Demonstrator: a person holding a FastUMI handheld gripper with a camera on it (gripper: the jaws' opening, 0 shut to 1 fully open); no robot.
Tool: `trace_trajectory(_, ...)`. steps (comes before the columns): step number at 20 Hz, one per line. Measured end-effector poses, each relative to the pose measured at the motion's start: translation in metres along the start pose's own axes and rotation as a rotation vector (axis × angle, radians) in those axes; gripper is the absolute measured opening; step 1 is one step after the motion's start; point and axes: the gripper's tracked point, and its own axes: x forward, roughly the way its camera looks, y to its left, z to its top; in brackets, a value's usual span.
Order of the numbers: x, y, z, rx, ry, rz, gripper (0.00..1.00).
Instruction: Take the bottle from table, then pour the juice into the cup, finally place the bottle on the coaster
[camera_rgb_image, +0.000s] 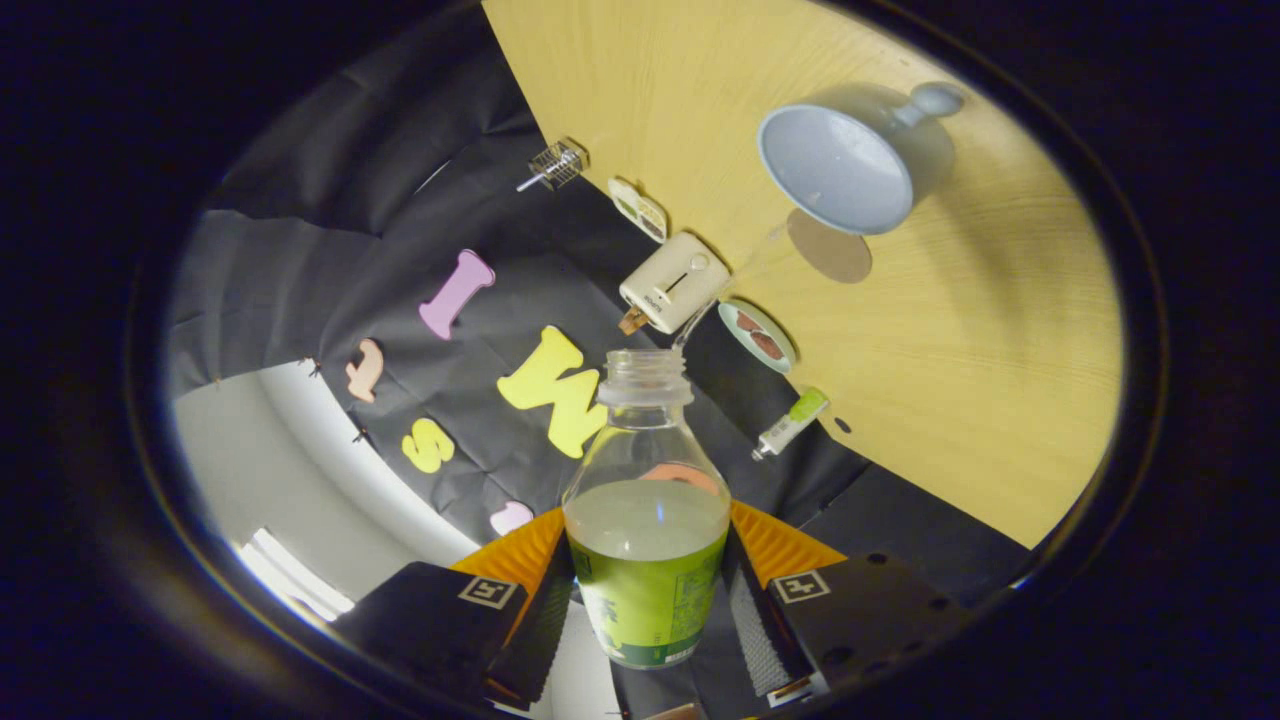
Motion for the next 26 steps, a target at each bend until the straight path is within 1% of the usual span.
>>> trace_trajectory(3, 0.0, 0.007, 0.0, 0.033, 0.008, 0.01, 0.77)
trace_trajectory(8, -0.003, 0.012, 0.003, 0.072, 0.008, 0.003, 0.77)
trace_trajectory(12, -0.004, 0.013, 0.018, 0.115, -0.013, 0.01, 0.77)
trace_trajectory(15, -0.005, -0.001, 0.026, 0.106, -0.028, -0.031, 0.77)
trace_trajectory(18, -0.003, -0.004, 0.031, 0.083, -0.035, -0.037, 0.77)
trace_trajectory(21, -0.002, -0.009, 0.035, 0.03, -0.051, -0.04, 0.78)
trace_trajectory(24, -0.001, -0.026, 0.039, -0.154, -0.068, -0.121, 0.77)
trace_trajectory(26, -0.004, -0.034, 0.036, -0.249, -0.063, -0.18, 0.78)
